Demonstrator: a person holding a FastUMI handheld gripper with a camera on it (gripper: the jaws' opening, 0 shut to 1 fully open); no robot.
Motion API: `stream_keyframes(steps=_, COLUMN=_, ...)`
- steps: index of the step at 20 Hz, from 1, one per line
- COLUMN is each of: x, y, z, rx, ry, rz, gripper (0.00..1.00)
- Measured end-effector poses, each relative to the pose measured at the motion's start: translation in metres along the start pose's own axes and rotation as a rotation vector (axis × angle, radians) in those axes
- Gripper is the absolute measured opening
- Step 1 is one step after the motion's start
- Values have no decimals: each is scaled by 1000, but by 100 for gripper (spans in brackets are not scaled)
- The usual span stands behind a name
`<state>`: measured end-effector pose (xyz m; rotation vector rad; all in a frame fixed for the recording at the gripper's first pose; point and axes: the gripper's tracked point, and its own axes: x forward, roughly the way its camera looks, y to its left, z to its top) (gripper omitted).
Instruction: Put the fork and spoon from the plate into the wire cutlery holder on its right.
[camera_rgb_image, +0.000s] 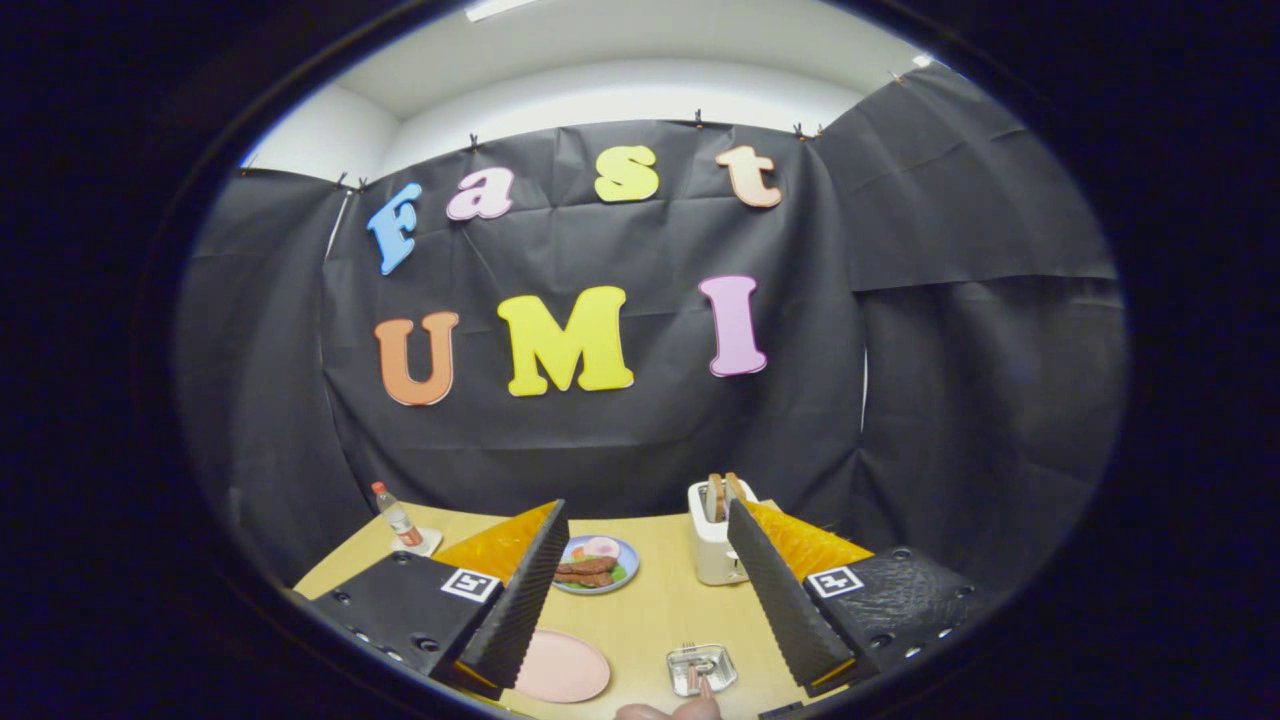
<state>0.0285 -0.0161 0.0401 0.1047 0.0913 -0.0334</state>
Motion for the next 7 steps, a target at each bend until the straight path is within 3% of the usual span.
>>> stream_keyframes(steps=7, x=-4, y=9, z=12, rx=-5, ry=-47, rz=12, gripper=96)
